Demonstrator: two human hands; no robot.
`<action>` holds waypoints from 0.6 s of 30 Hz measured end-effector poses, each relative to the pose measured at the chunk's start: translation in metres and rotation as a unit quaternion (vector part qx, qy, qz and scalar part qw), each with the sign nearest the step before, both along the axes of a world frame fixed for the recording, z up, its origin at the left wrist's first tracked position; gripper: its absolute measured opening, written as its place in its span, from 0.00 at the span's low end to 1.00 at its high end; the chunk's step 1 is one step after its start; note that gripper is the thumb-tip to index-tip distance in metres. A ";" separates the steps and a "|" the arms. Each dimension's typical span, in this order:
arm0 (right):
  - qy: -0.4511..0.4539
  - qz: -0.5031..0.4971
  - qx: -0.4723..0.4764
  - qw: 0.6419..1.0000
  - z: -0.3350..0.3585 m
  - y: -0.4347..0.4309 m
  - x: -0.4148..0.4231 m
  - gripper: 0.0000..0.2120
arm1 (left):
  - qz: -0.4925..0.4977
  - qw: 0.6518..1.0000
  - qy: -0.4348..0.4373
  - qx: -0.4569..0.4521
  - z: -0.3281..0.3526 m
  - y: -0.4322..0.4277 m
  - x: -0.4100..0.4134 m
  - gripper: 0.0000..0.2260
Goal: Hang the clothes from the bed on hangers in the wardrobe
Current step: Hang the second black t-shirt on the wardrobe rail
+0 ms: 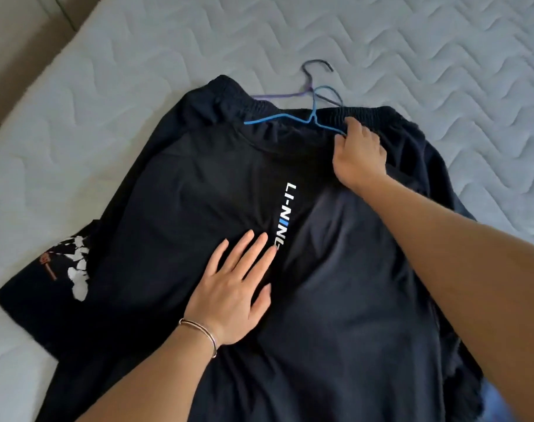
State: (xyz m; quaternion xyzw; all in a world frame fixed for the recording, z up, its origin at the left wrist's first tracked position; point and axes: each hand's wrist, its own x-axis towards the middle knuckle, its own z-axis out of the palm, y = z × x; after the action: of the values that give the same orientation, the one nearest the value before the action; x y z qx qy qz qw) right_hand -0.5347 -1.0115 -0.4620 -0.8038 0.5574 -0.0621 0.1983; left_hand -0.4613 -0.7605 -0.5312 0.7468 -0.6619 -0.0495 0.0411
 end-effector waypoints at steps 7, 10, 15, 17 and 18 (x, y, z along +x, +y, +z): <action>-0.104 -0.023 -0.042 0.993 0.027 -0.007 0.022 0.15 | 0.004 0.999 0.026 -0.020 0.000 0.000 0.004 0.24; -0.175 -0.023 -0.019 0.984 0.058 0.030 0.006 0.12 | 0.005 0.999 0.027 -0.026 0.001 -0.002 0.003 0.23; -0.256 -0.024 0.158 0.953 0.089 0.146 -0.038 0.10 | 0.065 0.997 0.000 0.036 0.042 0.005 -0.015 0.18; -0.342 -0.089 0.242 0.904 0.115 0.175 -0.060 0.12 | 0.169 0.975 0.125 0.065 0.070 0.020 -0.038 0.14; -0.380 -0.112 0.274 0.876 0.134 0.189 -0.072 0.14 | 0.233 0.943 0.230 0.055 0.088 0.034 -0.049 0.14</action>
State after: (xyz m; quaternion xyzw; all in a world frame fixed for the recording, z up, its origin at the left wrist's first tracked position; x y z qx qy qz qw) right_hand -0.6066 -0.8226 -0.3281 -0.5644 0.5200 -0.2290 0.5988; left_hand -0.5102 -0.7261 -0.4428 0.8497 -0.4381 -0.2449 0.1617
